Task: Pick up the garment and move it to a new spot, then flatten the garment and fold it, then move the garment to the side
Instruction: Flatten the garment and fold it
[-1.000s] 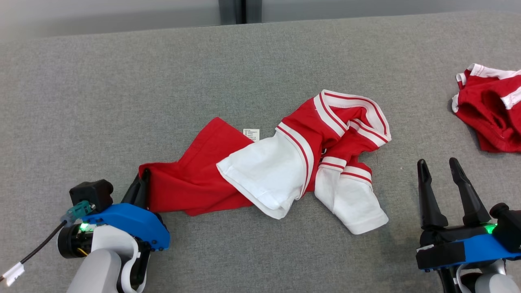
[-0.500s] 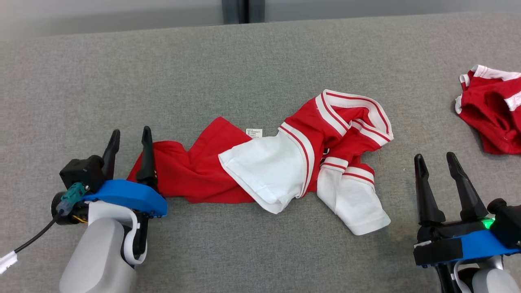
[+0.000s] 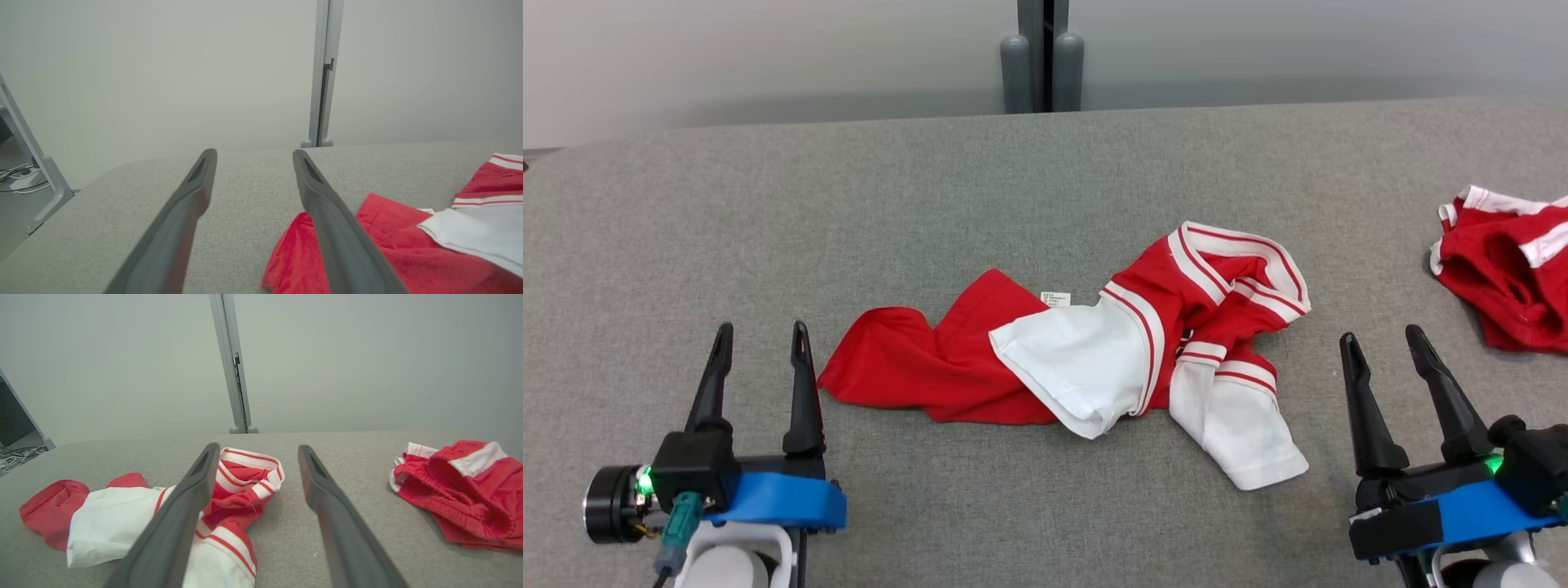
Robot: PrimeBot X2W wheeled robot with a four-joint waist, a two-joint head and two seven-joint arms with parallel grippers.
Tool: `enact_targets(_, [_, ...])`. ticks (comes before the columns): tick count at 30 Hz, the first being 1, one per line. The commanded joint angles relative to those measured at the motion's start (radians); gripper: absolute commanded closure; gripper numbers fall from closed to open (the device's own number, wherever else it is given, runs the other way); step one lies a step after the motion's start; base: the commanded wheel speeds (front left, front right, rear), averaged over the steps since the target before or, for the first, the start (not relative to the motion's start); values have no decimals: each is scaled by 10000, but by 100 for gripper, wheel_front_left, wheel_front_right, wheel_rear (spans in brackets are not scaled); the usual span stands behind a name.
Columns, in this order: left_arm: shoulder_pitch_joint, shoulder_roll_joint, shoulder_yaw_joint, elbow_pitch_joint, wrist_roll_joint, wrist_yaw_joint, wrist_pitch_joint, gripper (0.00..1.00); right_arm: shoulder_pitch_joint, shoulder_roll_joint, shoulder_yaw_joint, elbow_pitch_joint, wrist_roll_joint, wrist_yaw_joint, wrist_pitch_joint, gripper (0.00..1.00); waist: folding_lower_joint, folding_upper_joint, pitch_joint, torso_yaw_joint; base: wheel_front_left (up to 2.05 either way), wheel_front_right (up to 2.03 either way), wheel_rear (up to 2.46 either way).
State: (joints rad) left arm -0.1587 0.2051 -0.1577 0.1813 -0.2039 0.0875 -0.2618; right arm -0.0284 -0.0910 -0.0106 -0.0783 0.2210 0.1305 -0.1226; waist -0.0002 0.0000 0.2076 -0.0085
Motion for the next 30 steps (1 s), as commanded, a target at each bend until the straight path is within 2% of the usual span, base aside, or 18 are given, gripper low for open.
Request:
enact_targets(1, [274, 14, -10, -124, 68, 36, -37, 0, 157, -36, -17, -78, -72, 5, 58, 0, 2, 0, -117, -7, 0, 0, 0])
enact_targets(7, [923, 81, -105, -207, 9, -79, -40, 0, 409, -13, -59, -201, -78, 5, 225, 0, 2, 0, -318, 51, 0, 0, 0])
enact_targets(30, [777, 71, -354, -301, -132, -13, -8, 0, 259, -44, 92, -50, -110, 5, 329, 0, 2, 0, -310, 100, 0, 0, 0])
